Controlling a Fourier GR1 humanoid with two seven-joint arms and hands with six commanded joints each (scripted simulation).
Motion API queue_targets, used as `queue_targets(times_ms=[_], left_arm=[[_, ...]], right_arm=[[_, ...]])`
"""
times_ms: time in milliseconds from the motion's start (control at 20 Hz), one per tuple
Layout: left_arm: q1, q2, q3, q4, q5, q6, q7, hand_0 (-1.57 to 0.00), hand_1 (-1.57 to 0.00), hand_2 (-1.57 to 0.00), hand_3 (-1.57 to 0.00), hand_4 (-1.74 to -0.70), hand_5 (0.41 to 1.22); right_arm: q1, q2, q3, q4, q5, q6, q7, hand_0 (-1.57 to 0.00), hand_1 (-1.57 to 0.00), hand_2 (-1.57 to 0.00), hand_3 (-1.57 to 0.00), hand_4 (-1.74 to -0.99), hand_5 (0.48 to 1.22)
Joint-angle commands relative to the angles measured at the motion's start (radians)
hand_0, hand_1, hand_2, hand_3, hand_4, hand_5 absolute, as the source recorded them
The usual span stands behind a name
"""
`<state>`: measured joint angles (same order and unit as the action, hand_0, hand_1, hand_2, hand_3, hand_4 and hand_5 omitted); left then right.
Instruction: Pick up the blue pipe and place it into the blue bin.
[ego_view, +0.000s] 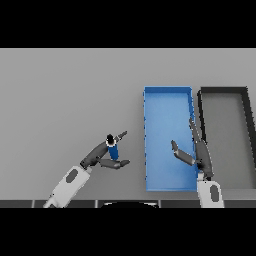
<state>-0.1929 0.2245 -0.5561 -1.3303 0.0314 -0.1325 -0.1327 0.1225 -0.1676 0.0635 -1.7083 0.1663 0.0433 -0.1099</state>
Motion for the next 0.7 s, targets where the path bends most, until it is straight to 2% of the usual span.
queue_targets(times_ms=[0,50,100,200,250,350,400,500,650], left_arm=[[-0.007,-0.014,0.016,0.013,0.024,-0.004,0.001,0.00,-0.04,-0.15,-0.12,-1.19,0.550],[0.007,-0.028,0.015,0.016,0.036,-0.005,-0.013,-0.01,-0.16,-0.31,-0.28,-1.24,0.613],[0.016,-0.037,0.021,0.006,0.057,-0.009,-0.017,-0.12,-0.32,-0.49,-0.53,-1.28,0.735],[0.006,-0.067,0.023,0.023,0.056,0.001,-0.006,-0.60,-0.75,-0.87,-0.91,-1.44,0.910],[0.010,-0.064,0.026,0.018,0.066,-0.012,-0.001,-0.80,-0.92,-1.01,-1.03,-1.50,0.972],[0.021,-0.065,0.013,0.003,0.054,-0.015,-0.019,-1.07,-1.15,-1.21,-1.19,-1.58,1.062],[0.022,-0.065,0.008,0.001,0.034,-0.001,-0.028,-1.17,-1.24,-1.28,-1.27,-1.55,1.094],[0.026,-0.068,0.001,-0.018,0.021,0.009,-0.034,-1.32,-1.36,-1.39,-1.38,-1.51,1.139],[0.034,-0.089,0.007,-0.051,-0.007,0.027,-0.064,-1.44,-1.46,-1.48,-1.47,-1.48,1.179]], right_arm=[[-0.004,-0.003,-0.005,0.004,0.000,-0.002,0.000,0.00,0.00,0.00,0.00,-1.213,0.655],[0.004,0.004,0.003,0.009,0.001,0.003,-0.014,0.00,0.00,0.00,0.00,-1.217,0.655],[0.003,0.005,0.004,0.007,0.001,0.001,-0.010,0.00,0.00,0.00,0.00,-1.220,0.656],[-0.007,0.006,0.001,0.005,0.000,-0.003,-0.007,0.00,0.00,0.00,0.00,-1.219,0.657],[-0.011,0.007,-0.002,0.010,-0.011,0.003,-0.004,0.00,0.00,0.00,0.00,-1.224,0.658],[-0.013,0.015,0.006,0.003,-0.009,0.003,0.012,0.00,0.00,0.00,0.00,-1.233,0.660],[-0.018,0.009,0.002,0.002,-0.011,0.005,0.023,0.00,0.00,0.00,0.00,-1.228,0.656],[-0.010,0.013,0.002,0.008,-0.012,0.004,0.014,0.00,0.00,0.00,0.00,-1.222,0.646],[-0.031,0.011,0.000,0.010,-0.020,0.010,0.040,0.00,0.00,0.00,0.00,-1.217,0.631]])
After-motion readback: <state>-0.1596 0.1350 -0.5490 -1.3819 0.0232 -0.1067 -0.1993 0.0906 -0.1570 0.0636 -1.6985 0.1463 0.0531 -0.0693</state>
